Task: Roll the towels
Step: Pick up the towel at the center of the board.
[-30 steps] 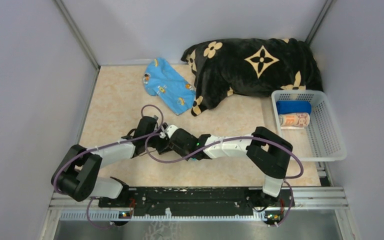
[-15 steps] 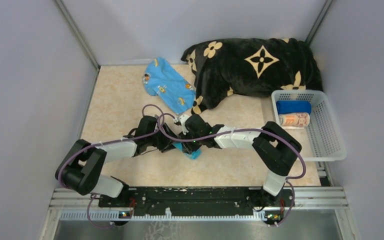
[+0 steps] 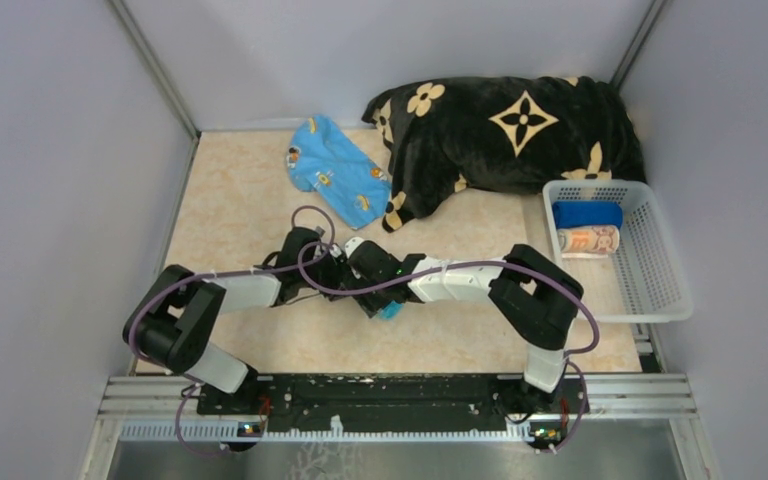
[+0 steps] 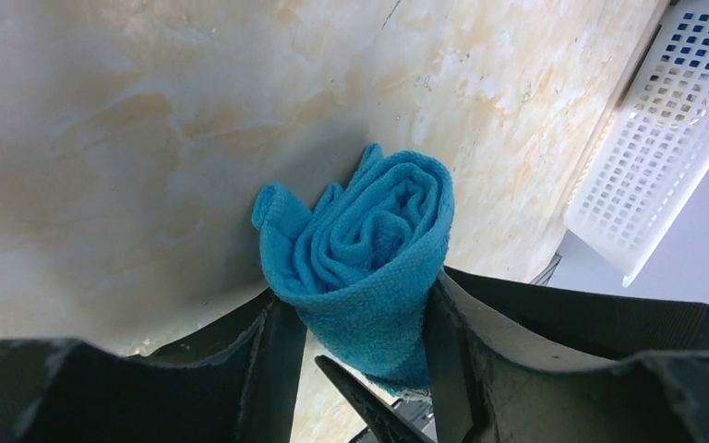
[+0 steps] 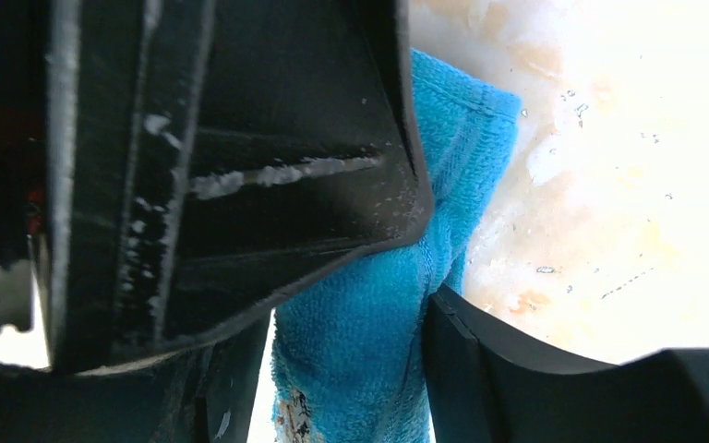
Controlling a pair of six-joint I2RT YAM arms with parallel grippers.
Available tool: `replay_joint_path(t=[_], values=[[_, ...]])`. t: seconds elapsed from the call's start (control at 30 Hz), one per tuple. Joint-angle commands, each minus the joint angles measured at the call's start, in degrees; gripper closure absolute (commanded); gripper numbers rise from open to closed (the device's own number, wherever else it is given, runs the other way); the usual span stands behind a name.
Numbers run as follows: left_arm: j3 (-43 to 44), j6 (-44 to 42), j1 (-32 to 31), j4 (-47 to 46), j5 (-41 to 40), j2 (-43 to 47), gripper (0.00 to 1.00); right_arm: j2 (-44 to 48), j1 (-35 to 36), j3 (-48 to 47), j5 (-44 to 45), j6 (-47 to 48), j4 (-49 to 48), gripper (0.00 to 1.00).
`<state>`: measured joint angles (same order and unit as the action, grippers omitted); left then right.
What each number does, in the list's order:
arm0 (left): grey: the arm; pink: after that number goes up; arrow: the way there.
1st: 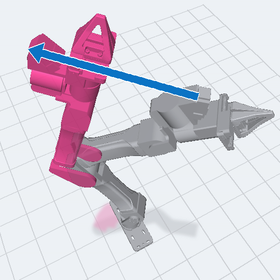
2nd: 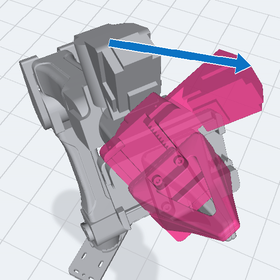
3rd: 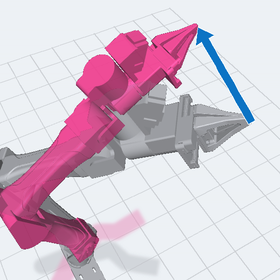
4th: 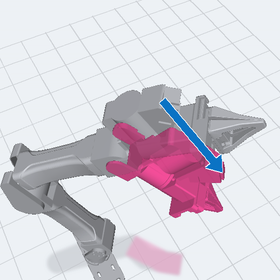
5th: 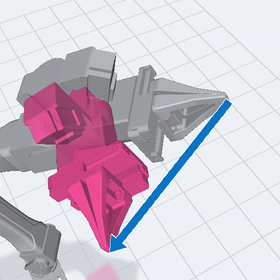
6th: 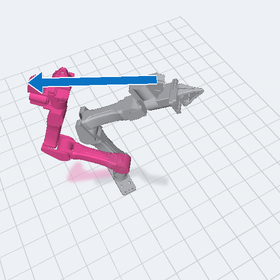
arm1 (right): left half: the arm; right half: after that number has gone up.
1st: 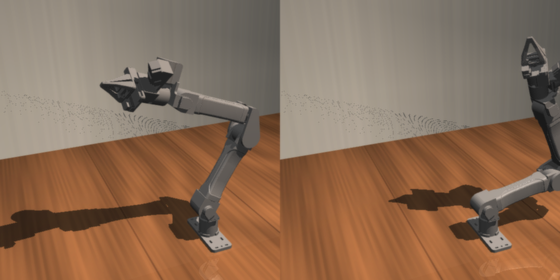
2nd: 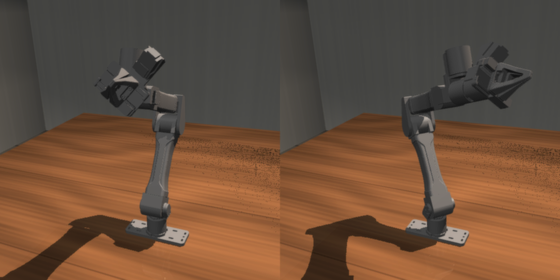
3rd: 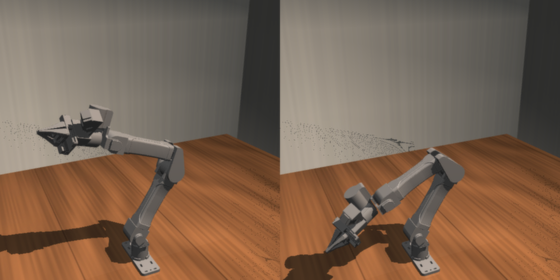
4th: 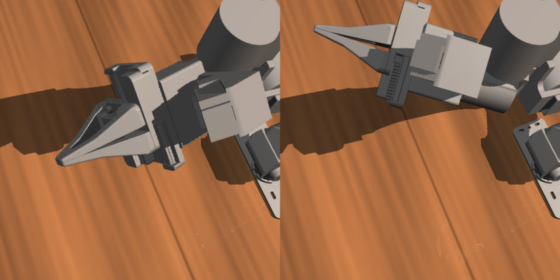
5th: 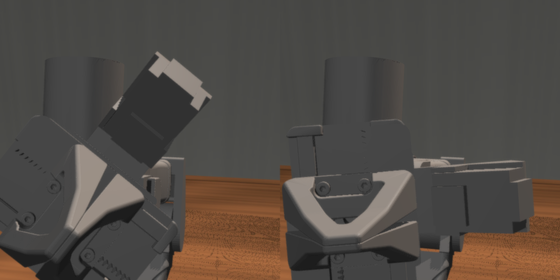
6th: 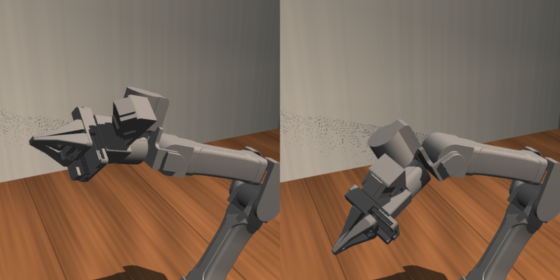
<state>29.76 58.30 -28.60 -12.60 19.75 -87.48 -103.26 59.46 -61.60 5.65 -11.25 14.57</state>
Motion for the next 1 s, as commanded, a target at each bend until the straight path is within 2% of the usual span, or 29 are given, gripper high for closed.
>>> replay_joint_path(t=[0.0,0.23,0.33,0.57,0.73,0.97], values=[[-1.8,-3.0,-1.6,9.1,-4.9,-5.1,0.45,-4.1,0.5,-0.6,-0.2,-0.9,4.3,0.44],[-0.6,-4.0,-1.6,10.6,-5.9,-2.9,0.34,-2.5,-1.1,1.1,-5.7,-1.9,3.5,0.70],[0.6,-5.0,-0.5,12.3,-6.4,-0.2,0.29,0.2,-2.5,3.1,-8.6,-2.7,2.7,0.75],[8.7,-12.2,7.4,21.6,-8.5,5.2,0.22,11.3,-5.7,7.3,-11.5,-5.0,4.5,0.77],[14.5,-18.3,13.3,28.9,-9.2,7.9,0.20,19.8,-8.9,8.0,-10.0,-6.7,9.7,0.78],[21.5,-27.5,16.0,36.6,-13.9,16.4,0.19,33.9,-21.7,6.4,-2.7,-13.3,22.9,0.79]])
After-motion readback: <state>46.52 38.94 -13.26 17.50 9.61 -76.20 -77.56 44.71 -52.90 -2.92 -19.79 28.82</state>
